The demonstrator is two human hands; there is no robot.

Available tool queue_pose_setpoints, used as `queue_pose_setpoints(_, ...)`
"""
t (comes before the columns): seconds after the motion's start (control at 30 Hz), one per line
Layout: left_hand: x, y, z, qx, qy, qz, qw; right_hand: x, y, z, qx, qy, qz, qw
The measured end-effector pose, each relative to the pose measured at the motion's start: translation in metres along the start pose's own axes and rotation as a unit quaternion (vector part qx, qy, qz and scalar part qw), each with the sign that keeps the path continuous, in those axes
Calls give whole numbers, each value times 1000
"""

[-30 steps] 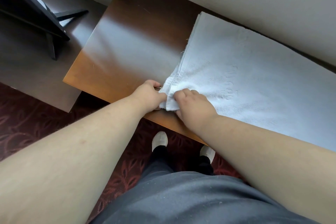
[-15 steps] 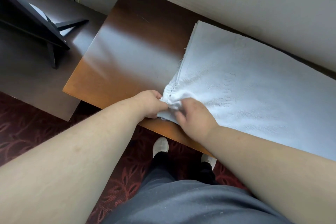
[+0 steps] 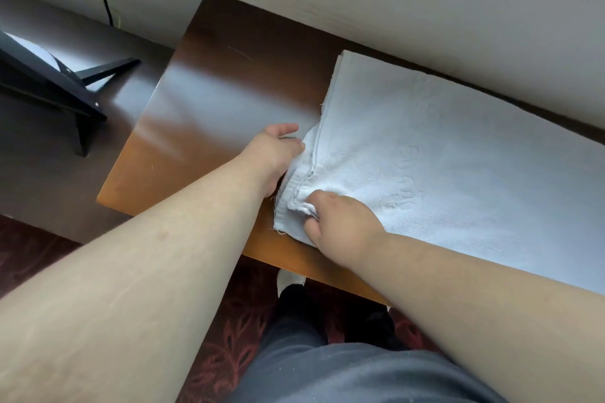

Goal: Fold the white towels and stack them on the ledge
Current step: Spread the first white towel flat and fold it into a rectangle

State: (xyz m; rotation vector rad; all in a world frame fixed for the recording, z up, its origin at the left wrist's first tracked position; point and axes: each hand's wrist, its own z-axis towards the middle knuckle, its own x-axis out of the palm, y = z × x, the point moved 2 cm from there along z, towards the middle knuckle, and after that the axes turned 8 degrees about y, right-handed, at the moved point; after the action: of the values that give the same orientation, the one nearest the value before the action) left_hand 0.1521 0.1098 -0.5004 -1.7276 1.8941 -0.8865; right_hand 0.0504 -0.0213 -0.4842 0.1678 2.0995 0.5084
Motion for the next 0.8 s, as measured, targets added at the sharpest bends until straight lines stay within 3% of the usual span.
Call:
queue_pose_setpoints(0.17, 2, -16, 21, 39, -18, 201, 979, 3, -7, -10, -12, -17, 44, 999)
queue_pose_setpoints(0.27, 6, -27, 28, 68, -39, 416, 906, 2, -11, -18, -41, -64, 103, 992)
queue_pose_setpoints(0.37, 16, -32, 21, 61, -45, 513, 855, 0, -10, -21, -64, -62, 116, 989)
queue_pose_setpoints(0.57, 37, -40, 26, -30, 16, 418, 908, -5, -4, -18, -115, -20, 74, 990)
queue_pose_setpoints(0.67, 39, -51, 34, -38, 9, 417, 908, -8, -2, -17, -121, -20, 67, 990)
queue_pose_setpoints(0.8, 32, -54, 40, -13, 32, 321, 947, -12, 0, -18, -129, -9, 76, 989)
